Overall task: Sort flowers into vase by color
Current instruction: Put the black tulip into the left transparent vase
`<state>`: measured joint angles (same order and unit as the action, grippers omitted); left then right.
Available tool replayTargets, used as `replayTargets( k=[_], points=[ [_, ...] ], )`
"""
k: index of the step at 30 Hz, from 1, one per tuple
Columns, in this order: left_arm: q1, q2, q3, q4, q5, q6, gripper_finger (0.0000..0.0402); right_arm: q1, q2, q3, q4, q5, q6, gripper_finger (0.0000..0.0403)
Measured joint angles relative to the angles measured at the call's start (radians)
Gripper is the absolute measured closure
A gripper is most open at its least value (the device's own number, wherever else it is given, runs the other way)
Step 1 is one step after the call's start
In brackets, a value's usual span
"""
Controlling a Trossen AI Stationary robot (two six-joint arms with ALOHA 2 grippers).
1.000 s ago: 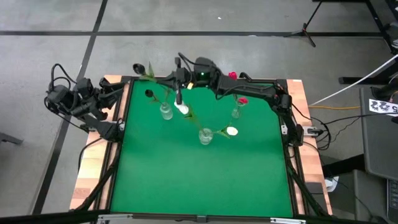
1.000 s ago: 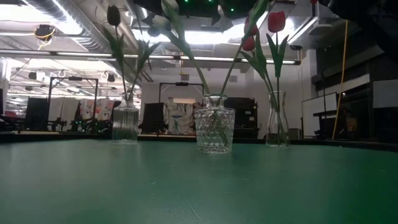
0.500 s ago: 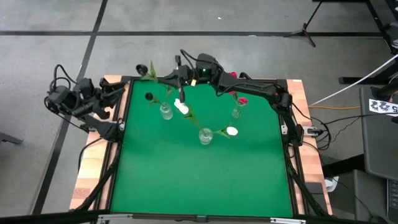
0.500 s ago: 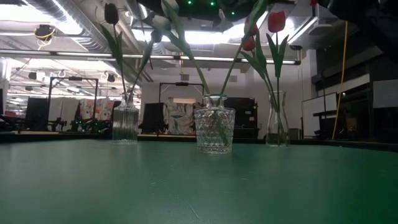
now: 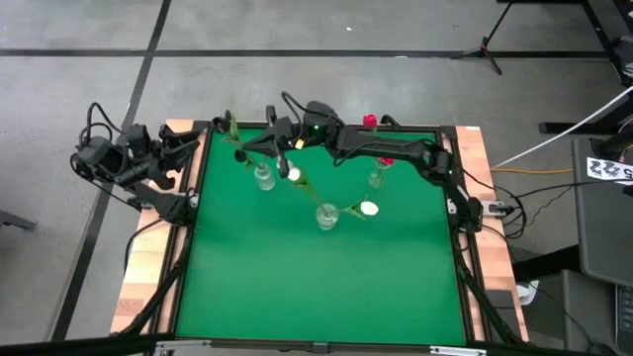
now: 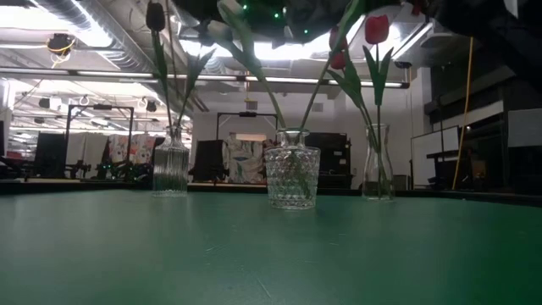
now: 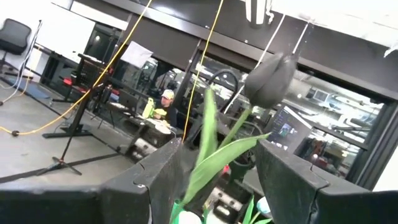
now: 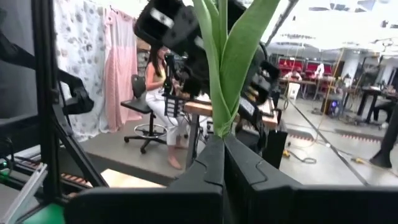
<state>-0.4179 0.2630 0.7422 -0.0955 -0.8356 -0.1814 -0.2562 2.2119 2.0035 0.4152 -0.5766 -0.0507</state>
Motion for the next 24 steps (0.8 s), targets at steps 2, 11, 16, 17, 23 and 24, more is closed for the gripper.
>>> replayTargets(
  k=[2, 11, 16, 17, 23, 24],
  points=[
    [0.000, 0.000, 0.000, 0.000, 0.000, -0.001, 0.0202, 0.000, 0.010, 0.000, 0.001, 0.006, -0.001, 0.0403],
    [0.000, 0.000, 0.000, -0.002, 0.000, 0.001, 0.0202, -0.002, 0.013, 0.000, 0.009, 0.008, -0.068, 0.0403],
    [0.000, 0.000, 0.000, -0.003, -0.005, 0.004, 0.0202, -0.013, 0.013, -0.019, 0.054, -0.010, -0.078, 0.0403],
    [0.000, 0.000, 0.000, -0.005, -0.005, 0.005, 0.0202, -0.015, 0.014, -0.030, 0.091, -0.021, -0.058, 0.0403],
    [0.000, 0.000, 0.000, -0.030, -0.013, 0.001, 0.0202, -0.048, 0.014, -0.055, 0.167, -0.010, 0.020, 0.0403],
    [0.000, 0.000, 0.000, -0.029, -0.014, 0.000, 0.0202, -0.049, 0.014, -0.055, 0.165, -0.009, 0.021, 0.0403]
  ],
)
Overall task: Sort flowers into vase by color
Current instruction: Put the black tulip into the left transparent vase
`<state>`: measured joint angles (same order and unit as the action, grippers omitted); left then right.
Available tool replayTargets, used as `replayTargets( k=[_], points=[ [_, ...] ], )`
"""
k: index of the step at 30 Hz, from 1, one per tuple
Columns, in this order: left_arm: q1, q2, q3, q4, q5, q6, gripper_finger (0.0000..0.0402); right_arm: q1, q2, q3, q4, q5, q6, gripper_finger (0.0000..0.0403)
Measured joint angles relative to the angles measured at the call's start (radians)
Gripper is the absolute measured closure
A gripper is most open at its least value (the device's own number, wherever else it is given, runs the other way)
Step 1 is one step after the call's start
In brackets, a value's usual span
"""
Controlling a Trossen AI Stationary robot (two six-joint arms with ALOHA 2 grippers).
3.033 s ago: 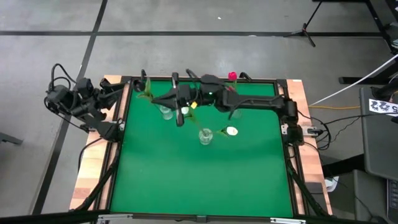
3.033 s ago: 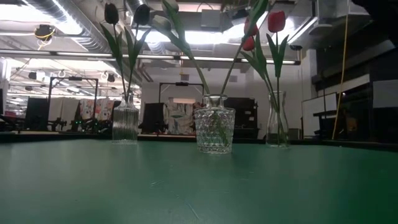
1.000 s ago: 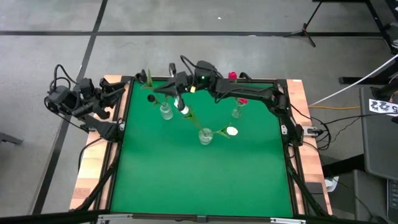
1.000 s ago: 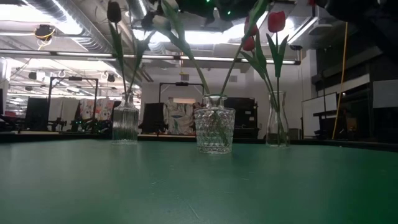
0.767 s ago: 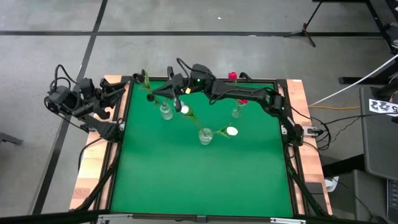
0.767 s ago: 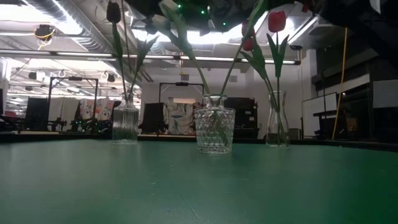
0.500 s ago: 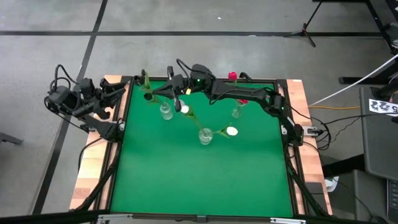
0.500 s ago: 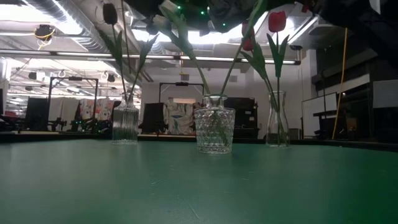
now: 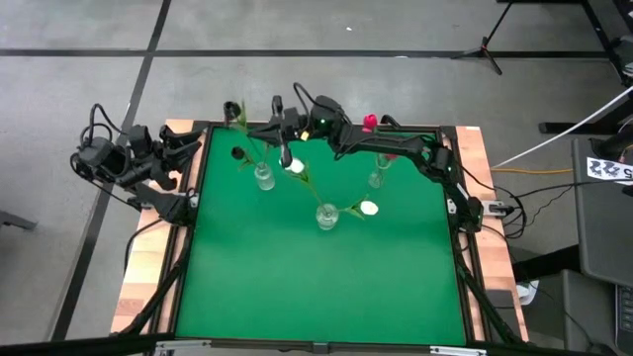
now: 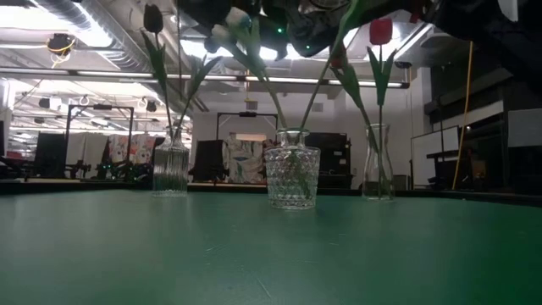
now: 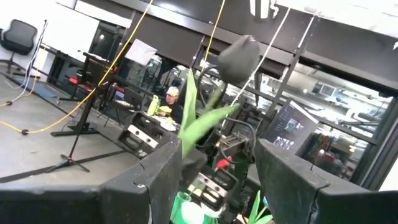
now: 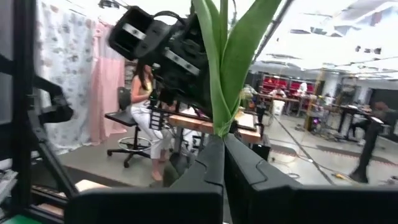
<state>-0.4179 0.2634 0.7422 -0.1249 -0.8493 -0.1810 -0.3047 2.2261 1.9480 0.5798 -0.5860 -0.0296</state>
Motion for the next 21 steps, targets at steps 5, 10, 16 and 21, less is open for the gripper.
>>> replayTargets(
  k=[5, 10, 16, 21],
  points=[
    [0.000, 0.000, 0.000, 0.000, -0.008, 0.004, 0.0202, 0.002, 0.000, 0.000, -0.003, -0.001, -0.005, 0.0403],
    [0.000, 0.000, 0.000, 0.000, -0.030, 0.005, 0.0202, 0.002, 0.000, 0.000, 0.048, -0.002, 0.024, 0.0403],
    [0.000, 0.000, 0.000, 0.000, -0.031, 0.022, 0.0202, -0.018, 0.000, 0.000, 0.068, 0.080, 0.075, 0.0403],
    [0.000, 0.000, 0.000, 0.001, -0.031, 0.022, 0.0202, -0.024, 0.000, 0.000, 0.003, 0.126, 0.002, 0.0403]
  ],
)
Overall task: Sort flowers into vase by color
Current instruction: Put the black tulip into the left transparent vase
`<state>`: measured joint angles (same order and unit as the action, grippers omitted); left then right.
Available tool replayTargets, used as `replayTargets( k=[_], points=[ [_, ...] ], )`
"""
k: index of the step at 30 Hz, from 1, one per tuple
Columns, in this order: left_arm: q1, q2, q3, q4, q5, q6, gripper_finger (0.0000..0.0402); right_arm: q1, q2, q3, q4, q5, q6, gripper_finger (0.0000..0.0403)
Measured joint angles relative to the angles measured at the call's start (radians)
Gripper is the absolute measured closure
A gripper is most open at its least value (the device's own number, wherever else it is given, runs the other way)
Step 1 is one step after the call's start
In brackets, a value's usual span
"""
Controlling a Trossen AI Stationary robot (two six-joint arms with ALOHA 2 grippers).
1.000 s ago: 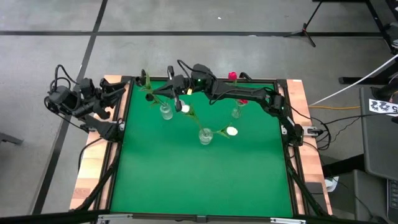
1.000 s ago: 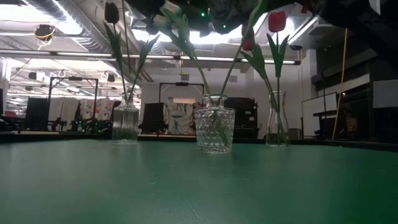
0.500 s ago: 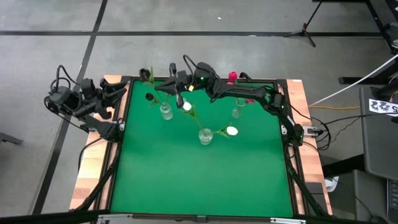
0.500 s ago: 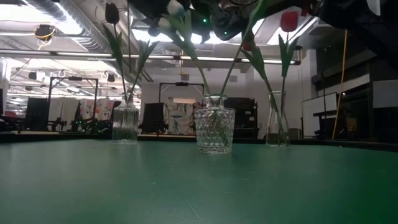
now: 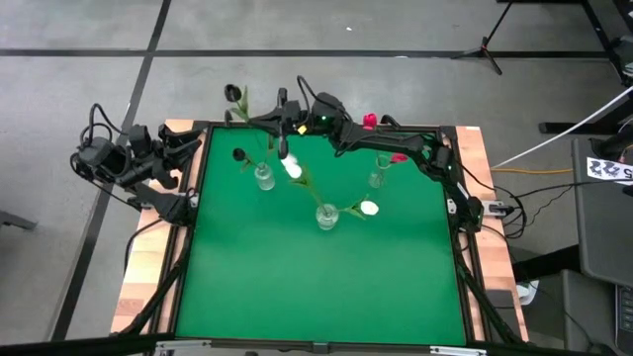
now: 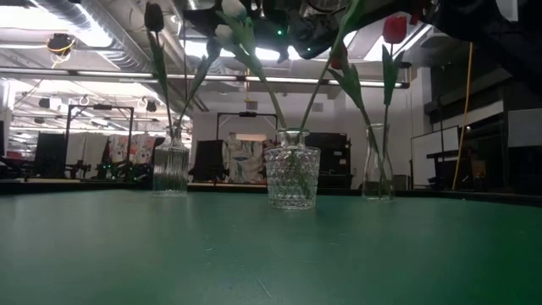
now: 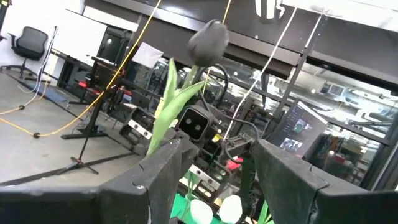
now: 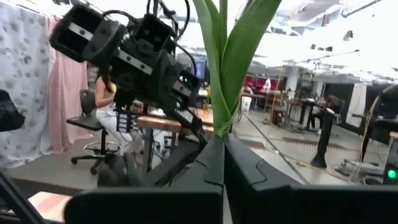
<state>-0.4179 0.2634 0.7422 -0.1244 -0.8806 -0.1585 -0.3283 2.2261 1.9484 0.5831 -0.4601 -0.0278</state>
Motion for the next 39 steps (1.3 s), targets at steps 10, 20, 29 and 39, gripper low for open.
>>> replayTargets(
  k=[10, 20, 29, 39],
  points=[
    [0.000, 0.000, 0.000, 0.000, 0.000, 0.000, 0.0202, 0.018, 0.000, 0.000, -0.040, -0.003, -0.031, 0.0403],
    [0.000, 0.000, 0.000, 0.000, -0.001, 0.008, 0.0202, 0.014, 0.000, 0.000, 0.022, -0.053, 0.062, 0.0403],
    [0.000, 0.000, 0.000, 0.000, -0.005, 0.004, 0.0202, -0.018, -0.019, 0.002, 0.092, -0.044, 0.123, 0.0403],
    [0.000, 0.000, 0.000, 0.000, -0.006, 0.003, 0.0202, -0.064, -0.019, 0.001, 0.116, 0.004, 0.132, 0.0403]
  ],
)
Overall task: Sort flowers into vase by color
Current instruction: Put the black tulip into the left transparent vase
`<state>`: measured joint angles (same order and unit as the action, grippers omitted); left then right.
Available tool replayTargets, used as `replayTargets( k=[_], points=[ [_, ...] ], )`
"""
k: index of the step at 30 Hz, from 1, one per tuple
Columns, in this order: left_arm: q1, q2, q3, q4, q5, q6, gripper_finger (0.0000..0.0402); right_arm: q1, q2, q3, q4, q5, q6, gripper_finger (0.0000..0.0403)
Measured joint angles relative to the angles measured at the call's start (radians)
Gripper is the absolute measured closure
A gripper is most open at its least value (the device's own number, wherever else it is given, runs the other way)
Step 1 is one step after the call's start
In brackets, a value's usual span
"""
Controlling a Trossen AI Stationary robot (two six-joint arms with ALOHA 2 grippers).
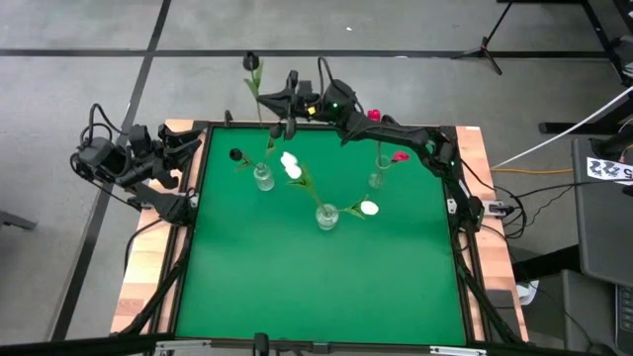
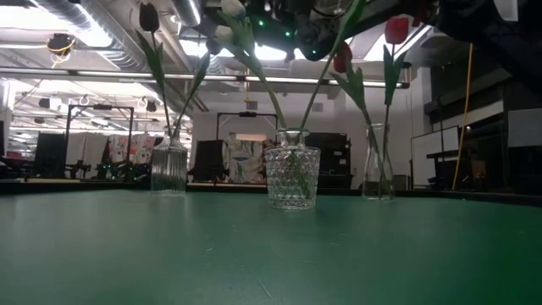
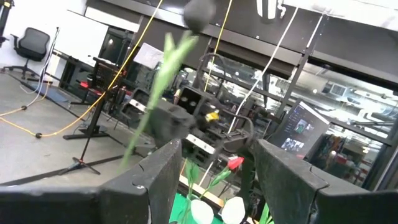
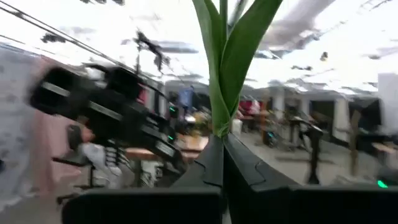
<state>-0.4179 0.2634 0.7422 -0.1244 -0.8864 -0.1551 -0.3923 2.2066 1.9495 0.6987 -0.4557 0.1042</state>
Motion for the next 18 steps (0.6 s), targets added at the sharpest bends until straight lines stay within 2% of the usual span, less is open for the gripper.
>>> replayTargets(
  k=[12, 18],
  points=[
    [0.000, 0.000, 0.000, 0.000, -0.001, 0.000, 0.0202, -0.014, 0.001, 0.000, -0.220, 0.020, -0.072, 0.0403],
    [0.000, 0.000, 0.000, 0.000, -0.001, 0.000, 0.0202, -0.008, 0.001, 0.000, -0.335, 0.071, -0.101, 0.0403]
  ],
)
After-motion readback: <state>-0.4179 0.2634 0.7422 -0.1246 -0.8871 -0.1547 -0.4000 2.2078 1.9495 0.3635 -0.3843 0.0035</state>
